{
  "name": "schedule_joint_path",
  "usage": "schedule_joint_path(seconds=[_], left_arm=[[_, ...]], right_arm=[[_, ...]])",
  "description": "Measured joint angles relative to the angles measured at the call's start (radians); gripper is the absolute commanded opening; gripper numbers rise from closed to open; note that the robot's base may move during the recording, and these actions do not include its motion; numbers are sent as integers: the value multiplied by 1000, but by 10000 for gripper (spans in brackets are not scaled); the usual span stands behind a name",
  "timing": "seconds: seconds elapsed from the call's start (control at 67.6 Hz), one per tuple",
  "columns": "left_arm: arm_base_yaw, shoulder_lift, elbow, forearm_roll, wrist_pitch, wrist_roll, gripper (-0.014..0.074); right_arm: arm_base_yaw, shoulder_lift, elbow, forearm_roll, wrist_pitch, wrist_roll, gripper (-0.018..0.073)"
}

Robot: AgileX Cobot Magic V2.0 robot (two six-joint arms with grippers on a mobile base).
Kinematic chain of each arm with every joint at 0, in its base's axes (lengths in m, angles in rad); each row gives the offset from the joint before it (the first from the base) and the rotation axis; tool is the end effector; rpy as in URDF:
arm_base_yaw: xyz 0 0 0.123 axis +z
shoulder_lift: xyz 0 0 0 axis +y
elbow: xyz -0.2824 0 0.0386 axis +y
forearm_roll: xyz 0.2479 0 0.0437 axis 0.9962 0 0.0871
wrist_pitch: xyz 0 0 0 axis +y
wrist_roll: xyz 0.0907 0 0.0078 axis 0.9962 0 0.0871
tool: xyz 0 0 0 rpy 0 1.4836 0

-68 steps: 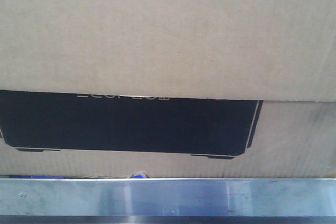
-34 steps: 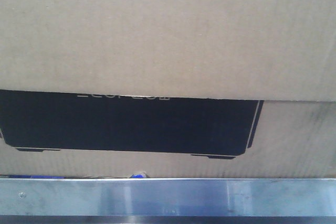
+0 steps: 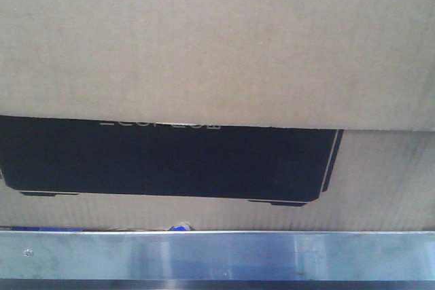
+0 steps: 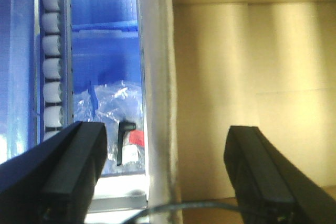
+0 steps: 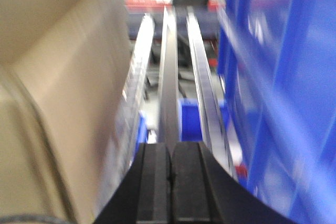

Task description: Grab box from left shelf to table start

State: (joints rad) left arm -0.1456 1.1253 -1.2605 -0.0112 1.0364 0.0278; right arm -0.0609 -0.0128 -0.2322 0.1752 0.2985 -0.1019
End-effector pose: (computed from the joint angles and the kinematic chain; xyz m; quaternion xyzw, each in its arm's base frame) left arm 0.2129 -0.0321 0.4049 0.0796 0.9258 -0.0273 0.3685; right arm 0.0381 0.0024 0.2638 0.0254 0.6931 0.0195 0.7201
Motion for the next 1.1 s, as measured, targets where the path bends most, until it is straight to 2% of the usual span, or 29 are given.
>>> schedule_joint_path(seconds=[0.03,0.089,0.192,0.266,0.4,0.518,0.636,1.095], left_arm=[[0,2,0,0,0,0,382],[0,4,0,0,2,0,382],[0,6,0,1,2,0,382],[0,6,0,1,2,0,382],[0,6,0,1,2,0,382],[0,6,0,2,2,0,382],[0,6,0,2,2,0,382],[0,6,0,2,2,-2,382]], right_arm=[[0,0,-33,1,26,0,117],[0,7,-99,1,75,0,251],[0,44,-185,8,129,0,526],[0,86,-247,14,158,0,646],[0,180,-361,54,237,0,613],[0,301,-484,127,378,-3,614],[0,437,-592,184,520,-50,614],[8,953,-938,189,820,-66,614]])
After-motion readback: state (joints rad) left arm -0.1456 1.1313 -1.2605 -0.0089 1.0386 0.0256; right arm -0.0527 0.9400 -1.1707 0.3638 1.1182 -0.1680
